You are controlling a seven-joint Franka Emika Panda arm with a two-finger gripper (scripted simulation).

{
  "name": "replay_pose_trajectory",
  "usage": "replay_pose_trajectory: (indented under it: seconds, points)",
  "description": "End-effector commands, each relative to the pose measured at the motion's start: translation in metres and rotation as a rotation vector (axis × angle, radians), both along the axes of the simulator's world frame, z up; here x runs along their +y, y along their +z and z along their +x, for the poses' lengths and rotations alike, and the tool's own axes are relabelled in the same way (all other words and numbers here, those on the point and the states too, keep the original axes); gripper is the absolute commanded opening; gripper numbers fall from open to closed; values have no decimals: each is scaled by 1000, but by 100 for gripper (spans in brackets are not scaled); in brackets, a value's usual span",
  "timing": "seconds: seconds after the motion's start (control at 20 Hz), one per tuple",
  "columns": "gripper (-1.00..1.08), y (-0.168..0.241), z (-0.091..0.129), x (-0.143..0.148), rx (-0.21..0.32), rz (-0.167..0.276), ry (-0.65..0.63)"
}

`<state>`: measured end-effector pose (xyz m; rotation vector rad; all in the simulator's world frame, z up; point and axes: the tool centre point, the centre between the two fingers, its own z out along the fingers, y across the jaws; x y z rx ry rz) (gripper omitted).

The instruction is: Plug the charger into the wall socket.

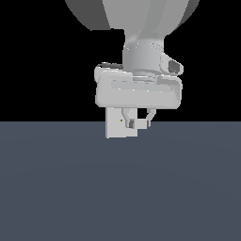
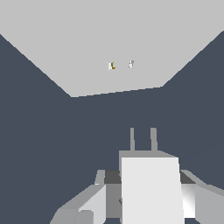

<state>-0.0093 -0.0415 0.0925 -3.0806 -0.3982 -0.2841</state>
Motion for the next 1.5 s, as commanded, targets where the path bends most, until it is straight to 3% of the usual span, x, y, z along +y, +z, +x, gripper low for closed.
replay_pose_trajectory:
  seconds: [0.0, 0.4, 0.95, 1.45]
  points:
    - [-100, 3, 2, 2, 1, 0, 44]
    - [-100, 7, 6, 7, 3, 0, 118]
    - [-100, 8, 9, 8, 4, 0, 124]
    - [-100, 7, 39, 20, 4, -1, 124]
